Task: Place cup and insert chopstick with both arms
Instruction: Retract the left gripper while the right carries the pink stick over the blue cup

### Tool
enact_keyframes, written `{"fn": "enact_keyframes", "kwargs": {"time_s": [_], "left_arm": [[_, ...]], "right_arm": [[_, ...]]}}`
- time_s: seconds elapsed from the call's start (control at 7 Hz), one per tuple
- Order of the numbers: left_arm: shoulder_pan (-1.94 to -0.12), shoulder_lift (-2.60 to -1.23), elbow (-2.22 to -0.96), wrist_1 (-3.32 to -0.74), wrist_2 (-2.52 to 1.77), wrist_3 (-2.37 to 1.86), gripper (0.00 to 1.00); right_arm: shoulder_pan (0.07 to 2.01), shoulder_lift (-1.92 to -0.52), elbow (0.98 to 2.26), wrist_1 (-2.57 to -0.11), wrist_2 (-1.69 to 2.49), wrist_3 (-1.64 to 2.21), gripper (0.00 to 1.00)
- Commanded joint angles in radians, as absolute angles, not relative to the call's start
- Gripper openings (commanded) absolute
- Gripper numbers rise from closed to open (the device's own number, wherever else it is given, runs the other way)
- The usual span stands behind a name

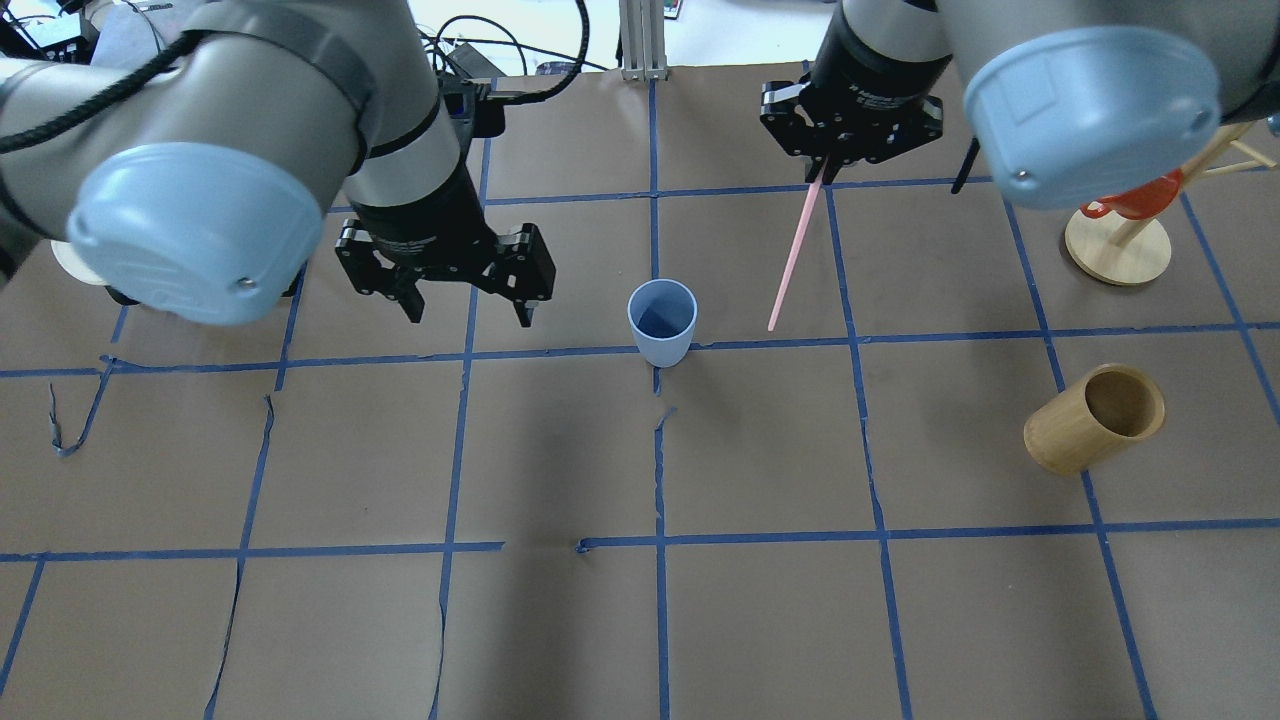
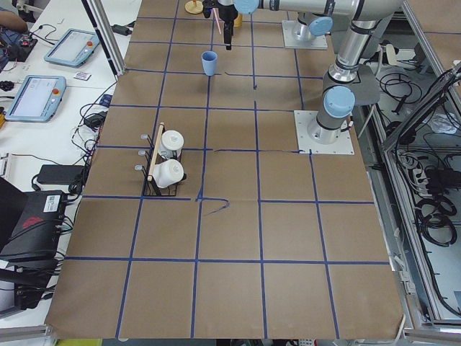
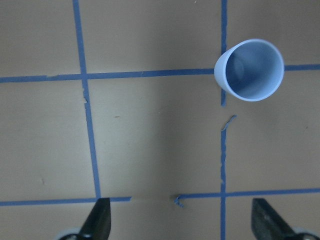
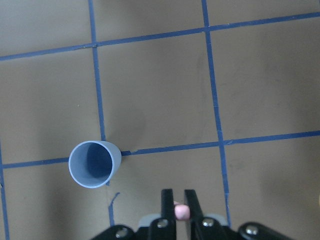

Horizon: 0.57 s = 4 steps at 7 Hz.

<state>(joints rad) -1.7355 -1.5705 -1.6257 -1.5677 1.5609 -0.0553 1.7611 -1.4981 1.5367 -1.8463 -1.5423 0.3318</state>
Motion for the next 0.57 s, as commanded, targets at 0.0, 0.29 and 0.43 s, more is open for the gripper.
{"fn": "enact_keyframes", "kwargs": {"time_s": [0.0,0.29,0.43], "left_arm": [[-1.610,-1.523,-1.596,-1.572,1.559,0.104,1.00],[-1.603,-1.536,-1.569,-1.578,1.562,0.095,1.00],[-1.603,-1.534,-1.568,-1.569,1.562,0.097,1.00]], "right_arm": [[1.886,-1.441,1.548,-1.988,-1.630,0.426,0.00],[1.916,-1.424,1.548,-2.023,-1.628,0.498,0.00],[1.924,-1.407,1.546,-2.054,-1.626,0.503,0.00]]}}
